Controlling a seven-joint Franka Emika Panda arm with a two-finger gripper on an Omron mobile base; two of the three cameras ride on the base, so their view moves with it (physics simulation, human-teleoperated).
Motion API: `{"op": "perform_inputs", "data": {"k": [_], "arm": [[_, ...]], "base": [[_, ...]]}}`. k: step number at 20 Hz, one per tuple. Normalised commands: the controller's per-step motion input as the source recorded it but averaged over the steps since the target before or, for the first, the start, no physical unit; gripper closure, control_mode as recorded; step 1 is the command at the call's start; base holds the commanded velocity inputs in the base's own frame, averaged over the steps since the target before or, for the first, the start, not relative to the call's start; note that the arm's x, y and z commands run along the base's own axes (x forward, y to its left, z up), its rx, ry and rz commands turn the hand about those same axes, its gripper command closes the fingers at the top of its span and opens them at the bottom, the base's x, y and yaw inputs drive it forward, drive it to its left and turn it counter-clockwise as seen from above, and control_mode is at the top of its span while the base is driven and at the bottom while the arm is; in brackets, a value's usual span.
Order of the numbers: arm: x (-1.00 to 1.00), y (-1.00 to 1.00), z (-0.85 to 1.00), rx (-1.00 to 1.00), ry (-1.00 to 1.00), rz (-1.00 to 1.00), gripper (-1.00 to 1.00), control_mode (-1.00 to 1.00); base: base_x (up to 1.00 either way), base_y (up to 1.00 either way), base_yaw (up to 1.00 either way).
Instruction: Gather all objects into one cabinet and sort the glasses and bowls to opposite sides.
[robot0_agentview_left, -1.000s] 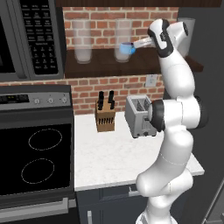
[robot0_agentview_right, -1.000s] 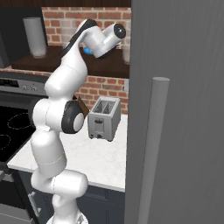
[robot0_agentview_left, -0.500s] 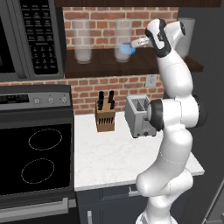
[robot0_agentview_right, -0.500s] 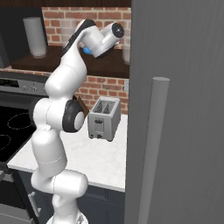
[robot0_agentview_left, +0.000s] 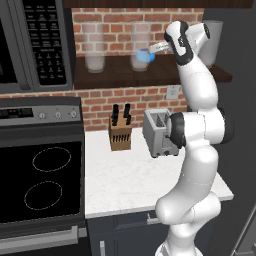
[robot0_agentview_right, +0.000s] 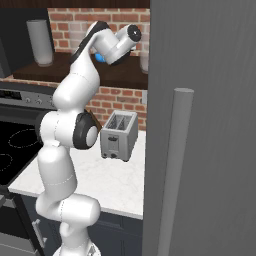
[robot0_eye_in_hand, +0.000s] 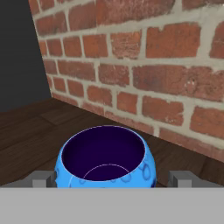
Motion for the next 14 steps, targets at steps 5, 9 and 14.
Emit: {"op": "perform_inputs", "data": {"k": [5,9,14], "arm": [[0.00,0.09,-0.08,0.00,0.04,-0.01,-1.00,-1.00],[0.00,0.14,-0.13,0.00,0.05,-0.01,-1.00,-1.00],[0.00,0.11,-0.18,0.00,0.05,0.00,-1.00,-1.00]], "base": [[0.00,0.00,0.00],[0.00,0.00,0.00],[0.00,0.00,0.00]]}}
